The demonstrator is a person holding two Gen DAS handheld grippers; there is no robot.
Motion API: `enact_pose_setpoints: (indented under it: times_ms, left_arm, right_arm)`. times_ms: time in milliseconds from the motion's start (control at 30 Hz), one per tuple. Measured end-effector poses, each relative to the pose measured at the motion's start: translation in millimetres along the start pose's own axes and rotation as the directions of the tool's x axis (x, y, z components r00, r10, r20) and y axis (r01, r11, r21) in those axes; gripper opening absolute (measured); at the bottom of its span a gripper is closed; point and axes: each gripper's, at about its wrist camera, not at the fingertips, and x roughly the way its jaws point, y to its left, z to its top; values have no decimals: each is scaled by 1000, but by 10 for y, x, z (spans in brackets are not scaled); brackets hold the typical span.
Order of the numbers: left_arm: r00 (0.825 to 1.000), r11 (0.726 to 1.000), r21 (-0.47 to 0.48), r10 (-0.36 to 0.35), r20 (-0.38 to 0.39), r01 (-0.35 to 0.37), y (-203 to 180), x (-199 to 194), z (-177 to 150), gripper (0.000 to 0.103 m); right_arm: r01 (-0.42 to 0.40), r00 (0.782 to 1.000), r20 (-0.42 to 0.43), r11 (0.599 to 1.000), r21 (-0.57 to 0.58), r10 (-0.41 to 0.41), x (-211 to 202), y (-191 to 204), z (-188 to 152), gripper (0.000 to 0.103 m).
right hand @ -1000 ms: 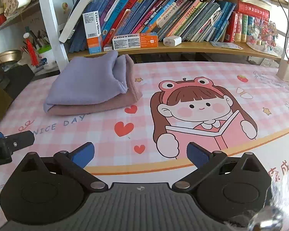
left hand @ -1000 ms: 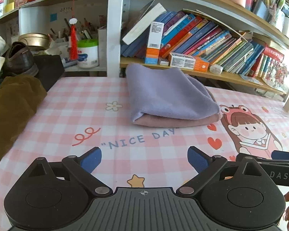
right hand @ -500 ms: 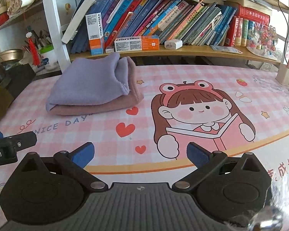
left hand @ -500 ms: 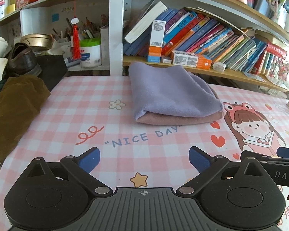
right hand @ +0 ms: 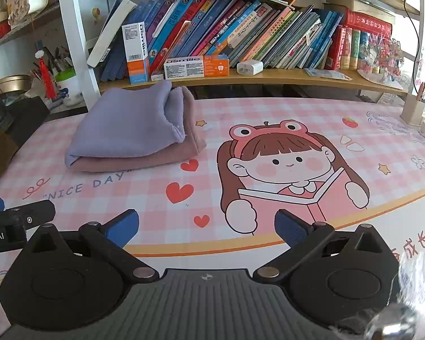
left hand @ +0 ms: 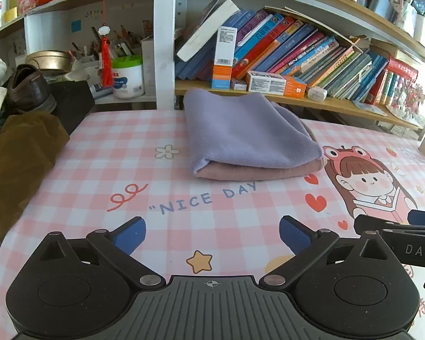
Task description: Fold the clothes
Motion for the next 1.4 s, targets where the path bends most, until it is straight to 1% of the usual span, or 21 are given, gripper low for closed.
enact_pose_setpoints:
  times_ms: [767, 1400]
  left_arm:
    - [1000, 1000, -4, 7, -16, -7, 4, 10, -10, 103]
    - [1000, 1000, -2, -3, -17, 3, 2, 4, -6, 103]
  right_arm:
    - [-3, 1000, -11, 1000, -7, 3, 5, 20, -27, 103]
    - [-5, 1000, -28, 1000, -9, 4, 0, 13, -34, 103]
